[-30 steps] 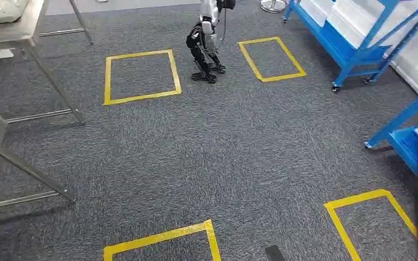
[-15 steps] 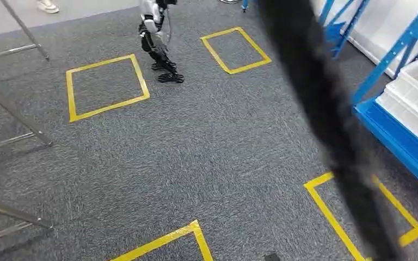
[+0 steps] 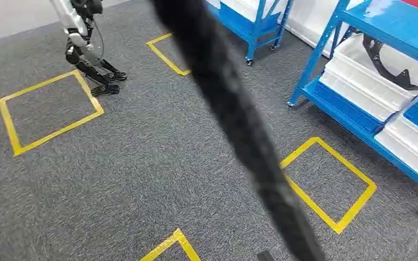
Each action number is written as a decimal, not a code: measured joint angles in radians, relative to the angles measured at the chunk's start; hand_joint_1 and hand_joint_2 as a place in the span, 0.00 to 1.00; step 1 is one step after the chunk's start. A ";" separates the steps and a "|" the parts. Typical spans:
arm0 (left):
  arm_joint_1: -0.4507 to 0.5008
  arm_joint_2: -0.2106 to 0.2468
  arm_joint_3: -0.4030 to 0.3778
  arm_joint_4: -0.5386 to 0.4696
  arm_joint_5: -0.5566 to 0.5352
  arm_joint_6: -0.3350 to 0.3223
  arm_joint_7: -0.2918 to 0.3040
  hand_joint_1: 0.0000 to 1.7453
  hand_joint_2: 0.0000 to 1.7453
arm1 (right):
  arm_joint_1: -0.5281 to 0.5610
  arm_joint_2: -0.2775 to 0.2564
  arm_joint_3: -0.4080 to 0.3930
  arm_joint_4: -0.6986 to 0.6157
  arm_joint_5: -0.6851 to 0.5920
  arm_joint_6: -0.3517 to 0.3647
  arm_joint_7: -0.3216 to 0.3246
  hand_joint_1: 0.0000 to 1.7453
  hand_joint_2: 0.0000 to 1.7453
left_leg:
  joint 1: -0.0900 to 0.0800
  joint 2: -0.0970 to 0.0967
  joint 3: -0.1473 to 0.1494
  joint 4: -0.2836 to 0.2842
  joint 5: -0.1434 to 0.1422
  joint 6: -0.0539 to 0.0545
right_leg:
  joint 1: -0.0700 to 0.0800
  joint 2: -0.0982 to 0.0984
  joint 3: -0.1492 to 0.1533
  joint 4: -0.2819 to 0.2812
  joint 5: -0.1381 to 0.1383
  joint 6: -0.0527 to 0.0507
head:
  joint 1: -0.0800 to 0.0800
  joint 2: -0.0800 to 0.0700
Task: Take the parts from the cabinet and place them on the table.
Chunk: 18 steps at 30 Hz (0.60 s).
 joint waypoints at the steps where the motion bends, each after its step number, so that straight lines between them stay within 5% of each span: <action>1: 0.002 0.001 0.000 0.000 0.000 0.000 0.000 0.00 0.00 | -0.003 0.000 0.000 0.000 0.000 0.000 0.000 0.00 0.00 | -0.002 0.023 0.003 0.000 -0.004 0.001 | -0.002 -0.010 -0.042 0.078 -0.033 0.003 | 0.001 0.000; 3: 0.003 0.002 0.000 0.001 0.000 0.000 0.000 0.00 0.00 | 0.001 0.002 0.002 0.000 0.000 0.000 0.000 0.00 0.00 | -0.004 0.059 0.009 0.001 -0.013 0.001 | -0.002 -0.018 -0.095 0.175 -0.054 0.005 | 0.000 0.000; 4: 0.002 0.003 0.000 0.001 0.000 0.000 0.000 0.00 0.00 | 0.008 0.002 0.002 0.000 -0.001 0.000 0.000 0.00 0.00 | -0.004 0.072 0.014 0.000 -0.017 0.001 | -0.002 -0.019 -0.087 0.157 -0.027 0.003 | 0.001 0.000; 6: -0.003 0.002 0.000 0.000 0.000 0.000 0.000 0.00 0.00 | 0.014 0.002 0.002 0.003 -0.001 0.000 0.000 0.00 0.00 | -0.008 0.094 0.026 0.000 -0.025 -0.002 | 0.002 -0.028 -0.018 0.011 0.068 -0.011 | 0.004 0.000; 7: -0.005 0.002 0.000 0.000 0.000 0.000 0.000 0.00 0.00 | 0.013 0.002 0.002 0.003 0.000 0.000 0.000 0.00 0.00 | -0.009 0.101 0.033 -0.001 -0.029 -0.002 | 0.009 -0.059 0.028 -0.082 0.112 -0.024 | 0.004 0.000; 8: -0.006 -0.001 0.000 0.000 0.000 0.000 0.000 0.00 0.00 | 0.010 0.001 0.002 0.004 0.000 0.000 0.000 0.00 0.00 | -0.007 0.109 0.032 -0.006 -0.030 -0.003 | 0.021 -0.114 0.045 -0.111 0.093 -0.037 | 0.003 0.000; 9: -0.010 -0.001 0.000 0.000 -0.001 0.002 0.001 0.00 0.00 | 0.007 0.001 0.003 0.004 0.000 0.000 0.001 0.00 0.00 | -0.014 0.114 0.033 -0.003 -0.034 -0.009 | 0.030 -0.126 0.050 -0.134 0.093 -0.044 | -0.001 0.000; 12: -0.009 -0.004 0.000 -0.001 -0.001 0.005 0.003 0.00 0.00 | 0.009 -0.002 0.003 0.005 -0.001 -0.001 0.002 0.00 0.00 | -0.012 0.144 0.042 -0.013 -0.034 -0.021 | 0.034 -0.096 0.046 -0.137 0.089 -0.054 | 0.003 0.000; 13: -0.010 -0.004 0.000 -0.001 -0.002 0.006 0.003 0.00 0.00 | 0.011 -0.002 0.003 0.005 -0.002 -0.001 0.002 0.00 0.00 | -0.015 0.125 0.043 -0.009 -0.044 -0.032 | 0.021 -0.082 0.063 -0.158 0.099 -0.058 | 0.003 0.000; 14: -0.012 -0.003 0.000 -0.001 -0.002 0.006 0.002 0.00 0.00 | 0.014 0.000 0.003 0.006 -0.002 -0.001 0.003 0.00 0.00 | -0.008 0.031 0.039 0.010 -0.053 -0.037 | 0.019 -0.076 0.068 -0.164 0.101 -0.057 | -0.004 0.000; 15: -0.011 -0.003 0.000 -0.001 -0.003 0.006 0.003 0.00 0.00 | 0.012 0.000 0.003 0.007 -0.002 0.000 0.003 0.00 0.00 | -0.007 -0.008 0.017 0.052 -0.077 -0.038 | 0.017 -0.065 0.070 -0.166 0.103 -0.060 | -0.006 0.000; 17: -0.007 -0.002 0.000 -0.001 -0.003 0.007 0.006 0.00 0.00 | 0.001 -0.001 0.005 0.008 -0.001 0.000 0.004 0.00 0.00 | -0.004 -0.011 -0.079 0.223 -0.147 -0.042 | 0.017 -0.032 0.071 -0.165 0.100 -0.065 | -0.019 0.000; 18: -0.004 -0.002 0.000 -0.001 -0.003 0.009 0.007 0.00 0.00 | 0.000 0.000 0.008 0.008 -0.001 0.000 0.004 0.00 0.00 | -0.004 -0.006 -0.114 0.274 -0.156 -0.043 | 0.017 -0.015 0.071 -0.163 0.099 -0.065 | -0.021 0.000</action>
